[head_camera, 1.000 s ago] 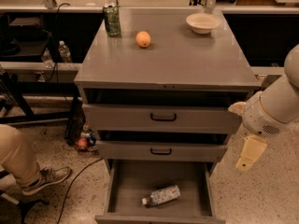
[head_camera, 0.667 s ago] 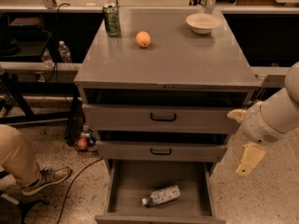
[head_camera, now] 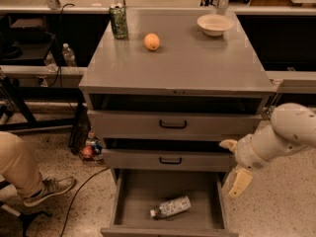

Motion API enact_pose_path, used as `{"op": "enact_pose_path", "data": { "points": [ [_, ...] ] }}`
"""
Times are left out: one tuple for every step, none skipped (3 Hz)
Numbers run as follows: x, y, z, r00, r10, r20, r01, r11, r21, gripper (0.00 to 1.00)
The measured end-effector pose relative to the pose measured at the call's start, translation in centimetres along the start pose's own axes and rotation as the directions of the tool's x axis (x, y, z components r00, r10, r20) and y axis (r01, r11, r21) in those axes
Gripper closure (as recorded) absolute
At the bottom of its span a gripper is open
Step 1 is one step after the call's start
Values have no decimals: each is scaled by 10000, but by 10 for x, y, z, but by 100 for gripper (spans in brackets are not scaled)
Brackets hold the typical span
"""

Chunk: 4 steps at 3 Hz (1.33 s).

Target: Pick blue plastic bottle from bottom drawer and place on counter

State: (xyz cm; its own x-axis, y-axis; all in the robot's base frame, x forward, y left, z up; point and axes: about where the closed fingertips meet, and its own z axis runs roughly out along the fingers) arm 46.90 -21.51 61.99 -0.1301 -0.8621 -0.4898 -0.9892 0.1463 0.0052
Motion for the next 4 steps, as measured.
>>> {"op": "enact_pose_path", "data": {
  "points": [
    [13, -3, 42, 9981, 130, 596, -113, 9995, -287, 0],
    [35, 3, 94, 9876, 652, 1426, -592, 9972, -463, 0],
    [50, 12, 130, 9765, 1113, 1847, -993, 9924, -733, 0],
    [50, 12, 130, 9765, 1113, 1847, -992, 9924, -734, 0]
  ]
}}
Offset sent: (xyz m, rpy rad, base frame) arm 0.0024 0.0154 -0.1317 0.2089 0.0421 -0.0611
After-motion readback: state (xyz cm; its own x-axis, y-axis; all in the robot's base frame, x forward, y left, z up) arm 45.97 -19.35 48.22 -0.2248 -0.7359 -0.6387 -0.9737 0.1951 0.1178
